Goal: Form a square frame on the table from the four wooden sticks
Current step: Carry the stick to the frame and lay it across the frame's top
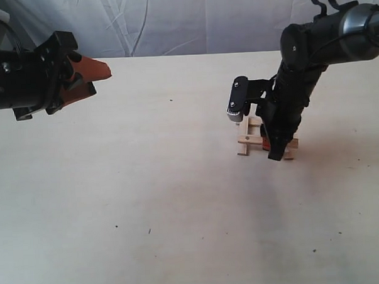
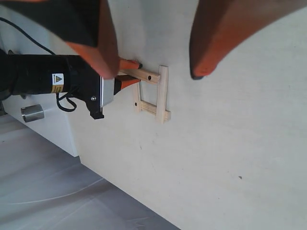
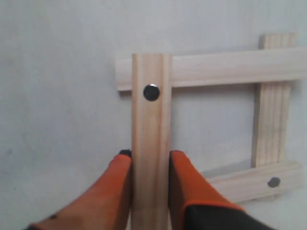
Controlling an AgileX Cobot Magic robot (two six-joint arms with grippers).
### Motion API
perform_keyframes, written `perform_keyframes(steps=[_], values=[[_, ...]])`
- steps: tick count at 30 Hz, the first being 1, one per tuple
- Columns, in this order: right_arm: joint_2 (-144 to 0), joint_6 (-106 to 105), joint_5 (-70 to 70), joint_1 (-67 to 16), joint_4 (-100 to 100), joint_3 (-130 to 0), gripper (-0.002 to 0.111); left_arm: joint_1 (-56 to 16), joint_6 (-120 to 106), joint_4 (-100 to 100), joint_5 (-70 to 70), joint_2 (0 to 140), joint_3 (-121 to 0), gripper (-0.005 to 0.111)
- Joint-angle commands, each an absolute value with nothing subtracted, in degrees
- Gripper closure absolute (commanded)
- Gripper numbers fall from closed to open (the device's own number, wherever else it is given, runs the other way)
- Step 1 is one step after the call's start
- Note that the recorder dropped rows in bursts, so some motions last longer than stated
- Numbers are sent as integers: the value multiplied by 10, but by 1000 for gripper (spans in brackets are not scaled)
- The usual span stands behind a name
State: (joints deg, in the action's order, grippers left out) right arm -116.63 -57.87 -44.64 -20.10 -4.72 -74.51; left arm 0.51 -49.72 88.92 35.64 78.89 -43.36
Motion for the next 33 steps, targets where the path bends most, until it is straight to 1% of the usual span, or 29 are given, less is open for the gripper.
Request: perform_keyframes(steps=[1,22,23,25,27,30,33], values=[[-1167,-598,-444,-187,-81,-745,109,4,-500,895,360,786,-436,61],[-1195,-617,-417,-187,-88,-740,109,4,-501,905,362,786,-436,61],[-1195,-615,-417,-187,-91,-740,107,4,-501,905,362,786,-436,61],[-1195,-615,-418,-187,-91,-740,99,4,-501,905,362,786,-436,61],[-1195,-615,-418,-187,-92,-740,83,4,-501,905,362,786,-436,61],[-1193,-614,-418,-187,-95,-740,65,4,-501,906,362,786,-436,61],[-1174,-604,-418,-187,-97,-740,58,4,-501,909,362,786,-436,61]])
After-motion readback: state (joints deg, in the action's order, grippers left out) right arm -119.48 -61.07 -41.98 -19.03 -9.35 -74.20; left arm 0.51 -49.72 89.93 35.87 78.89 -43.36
